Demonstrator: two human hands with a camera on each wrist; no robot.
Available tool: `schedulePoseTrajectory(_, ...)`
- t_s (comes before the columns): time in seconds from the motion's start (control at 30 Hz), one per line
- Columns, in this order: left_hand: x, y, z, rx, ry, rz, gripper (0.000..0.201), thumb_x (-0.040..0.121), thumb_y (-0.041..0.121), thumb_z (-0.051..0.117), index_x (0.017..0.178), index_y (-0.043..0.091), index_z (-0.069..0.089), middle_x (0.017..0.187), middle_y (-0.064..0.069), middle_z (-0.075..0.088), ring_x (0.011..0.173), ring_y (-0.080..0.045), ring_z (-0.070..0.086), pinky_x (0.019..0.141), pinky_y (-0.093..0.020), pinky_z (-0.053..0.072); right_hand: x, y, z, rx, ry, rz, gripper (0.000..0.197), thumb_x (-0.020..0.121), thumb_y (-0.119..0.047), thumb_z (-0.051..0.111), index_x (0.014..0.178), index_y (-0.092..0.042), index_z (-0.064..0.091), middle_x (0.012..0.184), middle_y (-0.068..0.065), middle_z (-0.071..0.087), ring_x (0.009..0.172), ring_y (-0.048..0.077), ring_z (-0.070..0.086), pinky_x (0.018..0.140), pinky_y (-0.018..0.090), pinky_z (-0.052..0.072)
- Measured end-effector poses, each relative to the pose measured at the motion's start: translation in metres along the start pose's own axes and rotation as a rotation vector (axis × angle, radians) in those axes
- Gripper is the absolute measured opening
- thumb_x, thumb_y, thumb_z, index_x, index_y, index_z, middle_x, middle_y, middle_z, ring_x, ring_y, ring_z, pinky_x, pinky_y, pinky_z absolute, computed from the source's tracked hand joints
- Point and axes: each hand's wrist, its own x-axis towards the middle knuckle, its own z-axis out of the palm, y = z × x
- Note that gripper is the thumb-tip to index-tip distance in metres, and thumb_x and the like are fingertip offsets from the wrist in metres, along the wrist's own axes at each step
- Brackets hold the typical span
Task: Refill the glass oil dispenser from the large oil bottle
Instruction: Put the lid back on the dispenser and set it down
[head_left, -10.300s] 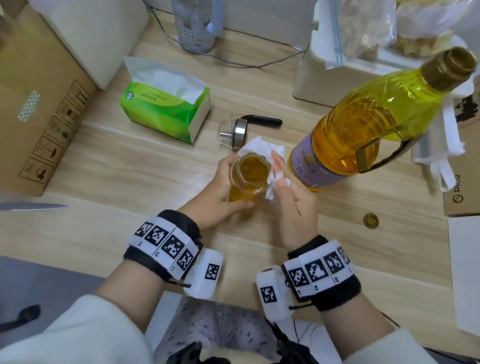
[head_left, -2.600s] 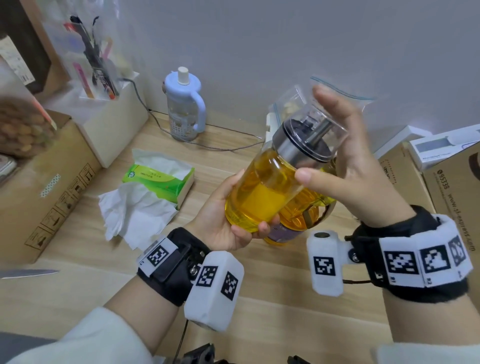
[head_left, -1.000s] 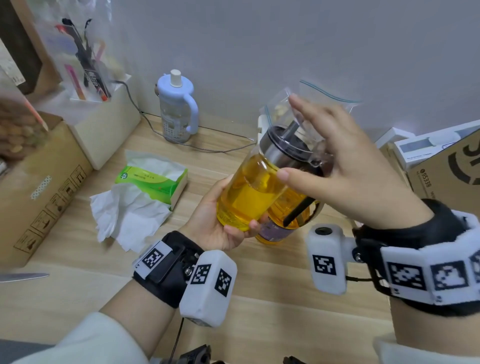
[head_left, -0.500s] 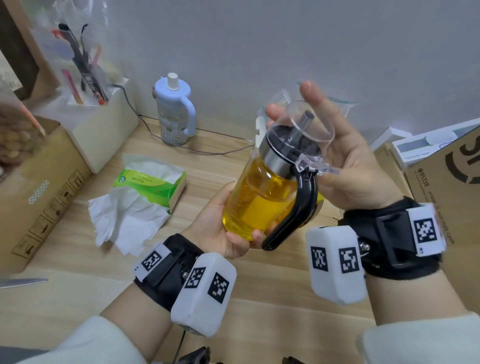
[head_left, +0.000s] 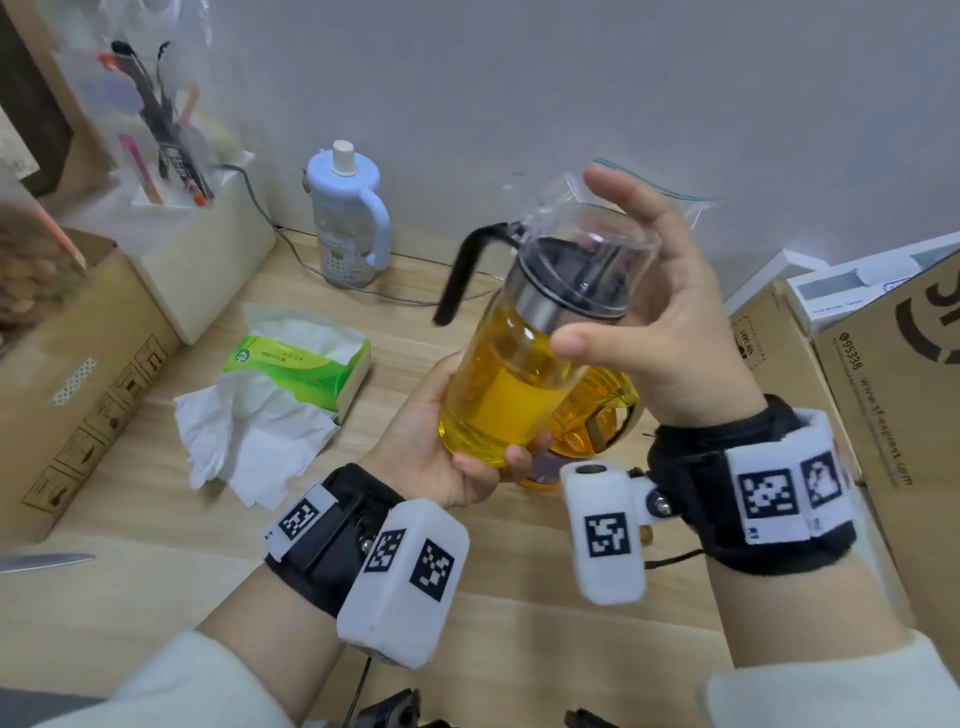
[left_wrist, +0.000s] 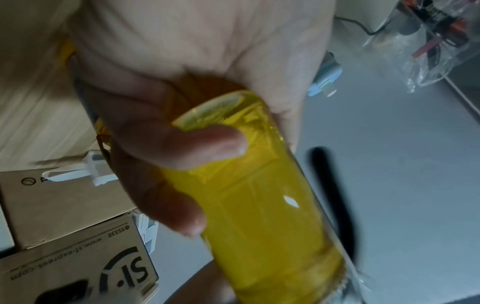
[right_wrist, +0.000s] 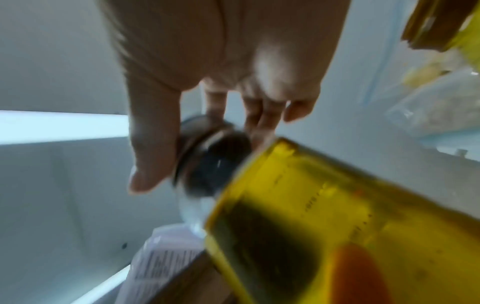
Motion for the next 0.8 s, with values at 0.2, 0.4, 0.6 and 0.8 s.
schedulePoseTrajectory(0.2, 0.000, 0.000, -0.003, -0.026, -0.018, 0.005, 0.062, 0.081, 0.046, 0.057, 0.118, -0.004, 0.052, 0.104, -0.026, 0.057, 0.080, -0.032, 0.060, 0.050, -0.025, 0.048, -0.002, 0.000, -0.004, -0.150, -0.093, -0.014, 0.067, 0.063, -0.028, 0.066, 0.124, -0.036, 0.039, 0.144, 0.003, 0.035, 0.137, 0.018, 0.034, 0.112, 0.048, 0.028)
schedulePoseTrajectory(0.4, -0.004, -0.002, -0.005, 0.063, 0.066, 0.086, 0.061, 0.080, 0.048, 0.058, 0.117, 0.000, 0.056, 0.101, -0.023, 0.061, 0.078, -0.027, 0.062, 0.048, -0.022, 0.050, 0.002, -0.015, -0.010, -0.622, 0.006, -0.050, 0.052, 0.059, -0.056, 0.067, 0.101, -0.044, 0.039, 0.105, -0.012, 0.055, 0.108, 0.010, 0.054, 0.108, 0.054, 0.031)
schedulePoseTrajectory(0.6, -0.004, -0.001, -0.010, 0.011, 0.030, 0.186, 0.063, 0.078, 0.045, 0.062, 0.117, -0.004, 0.054, 0.103, -0.025, 0.060, 0.080, -0.030, 0.061, 0.050, -0.023, 0.049, -0.008, -0.019, -0.006, -0.624, 0.096, -0.157, 0.063, 0.068, -0.079, 0.039, 0.115, -0.036, 0.042, 0.063, 0.004, 0.058, 0.060, 0.013, 0.058, 0.058, 0.028, 0.047)
schedulePoseTrajectory(0.8, -0.008, 0.000, 0.002, 0.082, 0.040, 0.200, 0.061, 0.077, 0.045, 0.065, 0.115, -0.002, 0.055, 0.102, -0.021, 0.061, 0.078, -0.026, 0.061, 0.047, -0.018, 0.042, -0.011, -0.017, -0.003, -0.432, -0.005, -0.140, 0.063, 0.071, -0.049, 0.067, 0.125, -0.034, 0.039, 0.085, 0.003, 0.059, 0.077, 0.024, 0.059, 0.067, 0.033, 0.048)
